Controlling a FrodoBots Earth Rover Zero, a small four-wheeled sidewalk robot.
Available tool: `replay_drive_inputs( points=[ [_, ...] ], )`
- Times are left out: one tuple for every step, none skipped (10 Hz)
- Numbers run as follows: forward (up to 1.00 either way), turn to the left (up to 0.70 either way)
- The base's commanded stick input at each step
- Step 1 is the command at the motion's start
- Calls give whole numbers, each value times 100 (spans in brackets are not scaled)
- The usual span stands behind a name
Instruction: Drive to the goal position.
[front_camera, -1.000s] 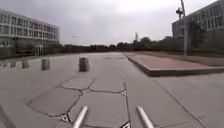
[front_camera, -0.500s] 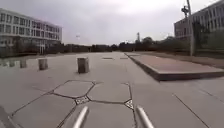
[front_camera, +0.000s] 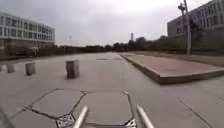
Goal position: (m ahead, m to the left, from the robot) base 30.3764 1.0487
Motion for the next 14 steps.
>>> replay_drive_inputs(
  points=[
    [70, -28],
    [70, -15],
    [70, 0],
    [70, 0],
    [70, 0],
    [70, 0],
    [70, 0],
    [70, 0],
    [70, 0],
    [70, 0],
    [70, 0],
    [70, 0],
    [70, -23],
    [70, 0]
  ],
)
